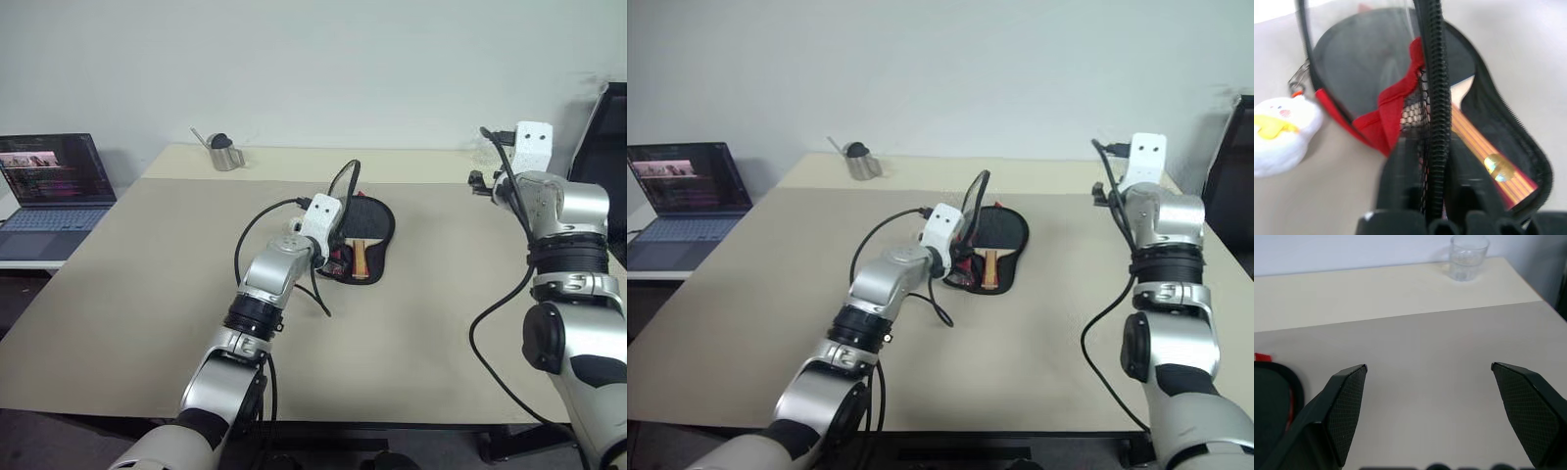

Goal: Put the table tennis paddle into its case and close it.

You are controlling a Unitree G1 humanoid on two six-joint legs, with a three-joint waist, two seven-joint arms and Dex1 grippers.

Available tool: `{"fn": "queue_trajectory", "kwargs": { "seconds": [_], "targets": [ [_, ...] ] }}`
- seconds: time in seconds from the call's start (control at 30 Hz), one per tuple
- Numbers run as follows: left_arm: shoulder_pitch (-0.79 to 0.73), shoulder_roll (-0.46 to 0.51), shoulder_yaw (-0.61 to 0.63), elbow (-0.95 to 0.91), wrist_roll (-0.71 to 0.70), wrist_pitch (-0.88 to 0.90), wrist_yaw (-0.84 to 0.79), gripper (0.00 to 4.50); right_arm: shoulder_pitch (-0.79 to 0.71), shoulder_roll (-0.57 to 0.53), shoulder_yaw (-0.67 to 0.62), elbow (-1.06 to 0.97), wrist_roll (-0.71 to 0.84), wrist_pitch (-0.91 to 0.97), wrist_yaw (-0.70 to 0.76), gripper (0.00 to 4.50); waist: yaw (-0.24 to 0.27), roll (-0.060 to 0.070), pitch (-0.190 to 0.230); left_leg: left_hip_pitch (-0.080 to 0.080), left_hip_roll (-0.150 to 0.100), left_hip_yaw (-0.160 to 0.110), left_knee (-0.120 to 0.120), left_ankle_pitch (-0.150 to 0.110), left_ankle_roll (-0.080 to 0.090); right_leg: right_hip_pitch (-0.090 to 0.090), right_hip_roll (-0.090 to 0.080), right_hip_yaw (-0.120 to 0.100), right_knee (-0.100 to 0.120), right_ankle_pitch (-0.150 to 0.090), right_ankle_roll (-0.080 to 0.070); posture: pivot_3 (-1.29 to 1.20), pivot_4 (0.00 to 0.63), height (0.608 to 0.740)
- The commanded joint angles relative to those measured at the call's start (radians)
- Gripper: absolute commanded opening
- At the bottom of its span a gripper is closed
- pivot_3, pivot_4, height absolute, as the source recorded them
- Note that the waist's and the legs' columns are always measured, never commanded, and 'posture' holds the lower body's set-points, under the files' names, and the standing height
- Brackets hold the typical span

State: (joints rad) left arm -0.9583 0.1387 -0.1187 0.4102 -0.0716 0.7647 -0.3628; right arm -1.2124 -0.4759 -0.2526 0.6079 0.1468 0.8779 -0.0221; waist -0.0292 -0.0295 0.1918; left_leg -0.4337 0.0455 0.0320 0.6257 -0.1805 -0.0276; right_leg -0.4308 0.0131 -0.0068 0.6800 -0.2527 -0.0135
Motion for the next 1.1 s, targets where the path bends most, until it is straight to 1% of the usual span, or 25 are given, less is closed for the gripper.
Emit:
{"fn": "queue_trajectory", "kwargs": {
  "seconds": [0.03,0.13,0.17,0.43,0.6,0.7,0.77,0.87,0.93,1.03,1.1],
  "targets": [
    [-0.042,-0.018,0.007,0.022,0.0,-0.024,0.004,2.11,-0.028,0.009,0.002,-0.046,0.006,-0.006,0.009,4.5,0.0,0.0,0.0,0.0,0.0,0.0,0.0,0.0,0.0,0.0,0.0,0.0,0.0,0.0,0.0,0.0,0.15,0.74],
    [-0.052,-0.022,0.01,0.022,-0.007,-0.039,-0.01,3.24,-0.022,0.018,-0.001,-0.057,0.002,-0.001,0.007,4.5,0.0,0.0,0.0,0.0,0.0,0.0,0.0,0.0,0.0,0.0,0.0,0.0,0.0,0.0,0.0,0.0,0.15,0.74],
    [-0.055,-0.025,0.011,0.016,-0.012,-0.035,-0.015,3.55,-0.022,0.019,-0.001,-0.057,0.0,-0.002,0.007,4.5,0.0,0.0,0.0,0.0,0.0,0.0,0.0,0.0,0.0,0.0,0.0,0.0,0.0,0.0,0.0,0.0,0.15,0.74],
    [-0.076,-0.047,0.051,0.0,-0.02,-0.084,0.02,3.55,-0.032,0.013,0.003,-0.043,-0.011,-0.023,0.016,4.5,0.0,0.0,0.0,0.0,0.0,0.0,0.0,0.0,0.0,0.0,0.0,0.0,0.0,0.0,0.0,0.0,0.15,0.74],
    [-0.1,-0.024,0.068,-0.006,-0.03,-0.095,-0.005,3.55,-0.047,0.012,0.008,-0.031,-0.017,-0.036,0.024,4.5,0.0,0.0,0.0,0.0,0.0,0.0,0.0,0.0,0.0,0.0,0.0,0.0,0.0,0.0,0.0,0.0,0.15,0.74],
    [-0.126,-0.006,0.108,-0.017,-0.074,-0.128,-0.042,3.55,-0.06,0.013,0.019,-0.022,-0.019,-0.049,0.034,4.5,-0.004,0.0,0.0,0.0,0.0,0.0,0.0,0.0,0.0,0.0,0.0,0.0,0.0,0.0,0.0,0.0,0.15,0.74],
    [-0.138,-0.01,0.147,-0.03,-0.129,-0.117,-0.074,3.55,-0.068,0.012,0.023,-0.01,-0.02,-0.06,0.035,4.5,-0.004,0.0,0.0,0.0,0.0,0.001,0.0,0.0,0.0,0.0,0.0,0.001,0.0,0.0,0.0,0.0,0.15,0.74],
    [-0.125,-0.005,0.165,-0.088,-0.188,-0.091,-0.133,3.55,-0.077,0.011,0.031,0.001,-0.023,-0.073,0.042,4.5,-0.004,0.0,0.0,0.0,0.001,0.0,-0.001,0.0,0.0,0.0,0.001,0.0,0.0,0.0,0.0,0.0,0.15,0.74],
    [-0.114,-0.004,0.189,-0.121,-0.228,-0.064,-0.142,3.55,-0.082,0.009,0.036,0.009,-0.026,-0.082,0.048,4.5,-0.003,0.0,0.0,0.0,0.0,0.0,-0.001,0.0,0.0,0.0,0.001,0.0,0.0,0.0,0.0,0.0,0.15,0.74],
    [-0.093,0.007,0.199,-0.153,-0.253,-0.035,-0.141,3.55,-0.088,0.006,0.04,0.021,-0.027,-0.092,0.051,4.5,-0.003,0.0,0.0,0.0,0.001,0.001,0.0,0.0,0.0,0.0,0.001,0.001,0.0,0.0,0.0,0.0,0.15,0.74],
    [-0.066,0.035,0.186,-0.189,-0.255,-0.016,-0.156,3.55,-0.091,0.012,0.046,0.022,-0.022,-0.089,0.062,4.5,-0.004,0.0,0.0,0.0,0.0,0.001,0.0,0.0,0.0,0.0,0.001,0.001,0.0,0.0,0.0,0.0,0.15,0.74]
  ]
}}
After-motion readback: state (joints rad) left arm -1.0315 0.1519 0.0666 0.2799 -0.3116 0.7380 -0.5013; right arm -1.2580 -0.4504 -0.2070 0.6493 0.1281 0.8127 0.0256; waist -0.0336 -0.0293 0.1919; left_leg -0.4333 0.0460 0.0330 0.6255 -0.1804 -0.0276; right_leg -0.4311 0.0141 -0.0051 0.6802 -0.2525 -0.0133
